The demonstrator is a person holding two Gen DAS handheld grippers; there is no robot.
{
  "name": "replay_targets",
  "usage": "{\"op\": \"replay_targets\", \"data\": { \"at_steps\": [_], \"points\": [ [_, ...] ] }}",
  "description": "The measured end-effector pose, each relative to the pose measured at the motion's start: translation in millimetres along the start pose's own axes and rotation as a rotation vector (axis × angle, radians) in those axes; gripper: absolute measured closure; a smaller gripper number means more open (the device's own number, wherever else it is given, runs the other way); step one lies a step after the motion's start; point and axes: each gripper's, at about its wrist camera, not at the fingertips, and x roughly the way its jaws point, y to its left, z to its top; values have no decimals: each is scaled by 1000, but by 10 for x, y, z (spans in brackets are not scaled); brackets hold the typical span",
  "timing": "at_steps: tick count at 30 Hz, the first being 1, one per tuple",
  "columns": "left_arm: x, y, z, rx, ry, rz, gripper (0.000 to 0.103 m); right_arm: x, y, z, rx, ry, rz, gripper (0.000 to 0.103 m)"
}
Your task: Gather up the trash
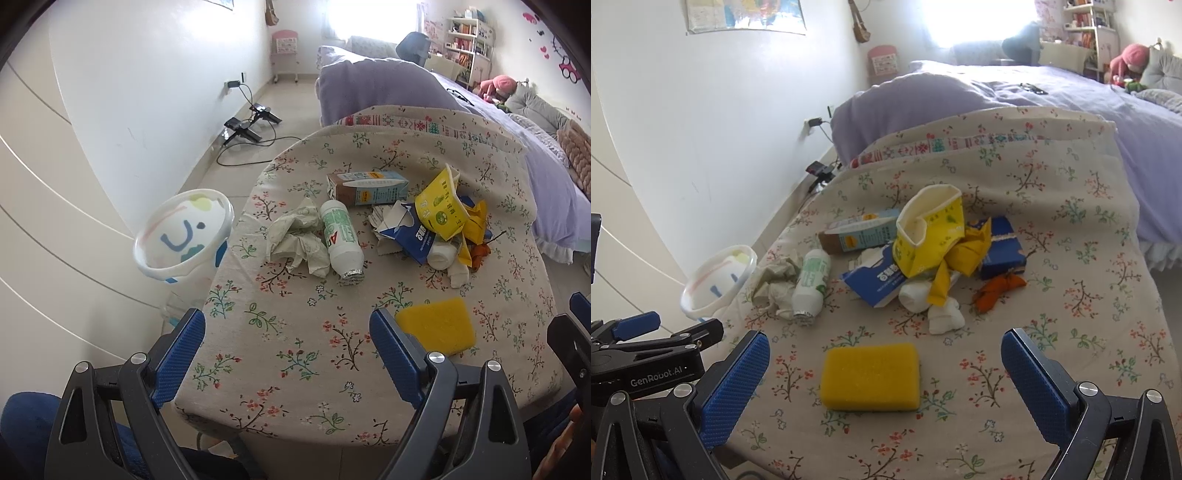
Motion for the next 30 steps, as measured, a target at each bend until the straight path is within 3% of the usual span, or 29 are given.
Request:
{"op": "replay_targets", "data": {
  "at_steps": [20, 26, 30],
  "points": [
    [-9, -9, -8, 7, 2, -16, 11, 27, 36, -16, 13, -10, 5, 0],
    [29, -80, -19, 25, 23, -54, 11, 63, -35, -26, 50, -20, 9, 0],
    [135, -142, -50, 18, 83, -148, 11, 107, -124, -33, 88, -8, -13, 0]
  ]
}}
